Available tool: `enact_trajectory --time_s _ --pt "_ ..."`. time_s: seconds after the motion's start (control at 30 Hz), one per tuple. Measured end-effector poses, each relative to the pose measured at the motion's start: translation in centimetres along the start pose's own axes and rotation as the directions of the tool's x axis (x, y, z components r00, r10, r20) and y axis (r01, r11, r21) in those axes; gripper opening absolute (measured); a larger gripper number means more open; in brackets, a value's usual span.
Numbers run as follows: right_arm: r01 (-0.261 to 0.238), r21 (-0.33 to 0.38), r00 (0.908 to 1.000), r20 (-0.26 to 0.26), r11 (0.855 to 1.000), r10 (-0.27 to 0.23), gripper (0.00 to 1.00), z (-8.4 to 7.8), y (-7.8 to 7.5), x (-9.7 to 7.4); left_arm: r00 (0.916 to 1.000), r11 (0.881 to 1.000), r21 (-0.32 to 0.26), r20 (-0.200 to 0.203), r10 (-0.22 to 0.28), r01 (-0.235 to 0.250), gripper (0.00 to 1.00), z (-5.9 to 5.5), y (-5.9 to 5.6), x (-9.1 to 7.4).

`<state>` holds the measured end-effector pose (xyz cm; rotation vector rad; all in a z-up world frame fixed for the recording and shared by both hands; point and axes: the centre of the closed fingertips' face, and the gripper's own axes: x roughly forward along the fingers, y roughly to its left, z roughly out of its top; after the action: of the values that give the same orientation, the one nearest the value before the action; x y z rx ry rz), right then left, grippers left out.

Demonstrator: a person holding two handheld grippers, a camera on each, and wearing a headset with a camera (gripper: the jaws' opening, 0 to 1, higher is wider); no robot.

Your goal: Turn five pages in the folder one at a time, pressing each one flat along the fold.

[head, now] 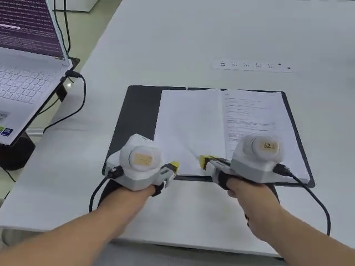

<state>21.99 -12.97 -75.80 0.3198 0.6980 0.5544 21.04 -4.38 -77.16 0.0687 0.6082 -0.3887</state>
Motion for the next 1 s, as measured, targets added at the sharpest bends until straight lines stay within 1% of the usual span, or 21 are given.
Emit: enact_trajectory --time_s 0.07,0.1,0.13,0.17,0.2,0.23,0.3,0.37,0.43,0.47,0.53,0.6,0.67,0.73,0.8,0.87,1.0 --pt "0.006 -0.004 1.0 0.003 1.0 -0.006 0.0 0.3 -0.8 0.2 0.9997 1.0 -0.001 -0.019 0.015 -0.015 0.3 -1.0 0.3 0.2" --pt "0.008 -0.02 0.9999 0.008 1.0 -0.008 0.0 0.7 -1.5 0.5 0.9995 1.0 -0.004 -0.023 0.019 -0.019 0.29 -1.3 0.4 0.3" --pt "0.009 -0.031 0.9999 0.01 0.999 -0.009 0.0 0.9 -1.7 0.6 0.9991 1.0 0.001 -0.03 0.029 -0.029 0.3 -1.8 0.5 0.2" --pt "0.009 -0.036 0.9999 0.01 0.999 -0.009 0.0 1.0 -2.0 0.8 0.999 0.999 0.004 -0.031 0.033 -0.033 0.3 -2.1 0.5 0.2" --pt "0.007 -0.038 0.9999 0.012 0.999 -0.007 0.0 1.2 -2.3 1.0 0.9993 0.999 0.025 0.01 0.035 -0.035 0.3 -1.7 0.6 0.1" --pt "0.005 -0.04 0.9998 0.022 0.999 -0.004 0.0 1.7 -2.7 1.2 0.9992 0.999 0.011 -0.003 0.039 -0.039 0.3 -2.2 0.5 -0.1" --pt "0.005 -0.042 0.9993 0.037 0.999 -0.004 0.0 2.5 -3.4 1.7 0.9988 0.999 0.016 0.02 0.045 -0.046 0.3 -2.1 0.5 0.0" --pt "0.005 -0.048 0.9988 0.049 0.999 -0.003 0.0 3.4 -4.0 2.2 0.9981 0.999 0.009 0.034 0.052 -0.052 0.3 -2.1 0.5 -0.1" --pt "0.006 -0.047 0.998 0.064 0.999 -0.003 0.0 4.1 -4.5 2.5 0.9975 0.998 0.008 0.043 0.057 -0.057 0.29 -2.2 0.5 0.0" --pt "0.003 -0.046 0.9969 0.079 0.999 0.001 0.0 4.8 -4.8 2.8 0.9972 0.998 0.008 0.046 0.059 -0.059 0.29 -2.2 0.5 0.0" --pt "0.003 -0.046 0.9963 0.086 0.999 0.001 0.0 5.4 -5.3 3.3 0.9967 0.998 0.005 0.052 0.063 -0.063 0.29 -2.1 0.6 0.1" --pt "0.006 -0.038 0.997 0.077 0.999 -0.003 0.0 5.7 -6.0 4.0 0.9963 0.998 0.0 0.057 0.064 -0.065 0.29 -2.2 0.6 0.1" --pt "0.006 -0.026 0.9974 0.072 1.0 -0.004 0.0 5.8 -6.3 4.5 0.9961 0.998 -0.001 0.06 0.065 -0.065 0.29 -2.2 0.7 0.3" --pt "0.023 0.003 0.9971 0.073 1.0 -0.023 0.0 5.9 -6.8 4.8 0.996 0.998 -0.003 0.061 0.065 -0.065 0.29 -2.2 0.8 0.4" --pt "0.025 0.016 0.9966 0.078 1.0 -0.026 0.0 6.1 -7.0 5.1 0.9959 0.998 -0.005 0.062 0.066 -0.065 0.29 -2.2 0.8 0.5" --pt "0.018 0.023 0.9954 0.094 1.0 -0.02 0.0 6.5 -7.0 5.3 0.9958 0.998 -0.006 0.064 0.066 -0.065 0.29 -2.2 0.9 0.5" --pt "0.012 0.014 0.9935 0.113 1.0 -0.014 0.0 7.2 -6.7 5.6 0.9948 0.998 -0.013 0.074 0.07 -0.069 0.29 -2.2 0.9 0.5"
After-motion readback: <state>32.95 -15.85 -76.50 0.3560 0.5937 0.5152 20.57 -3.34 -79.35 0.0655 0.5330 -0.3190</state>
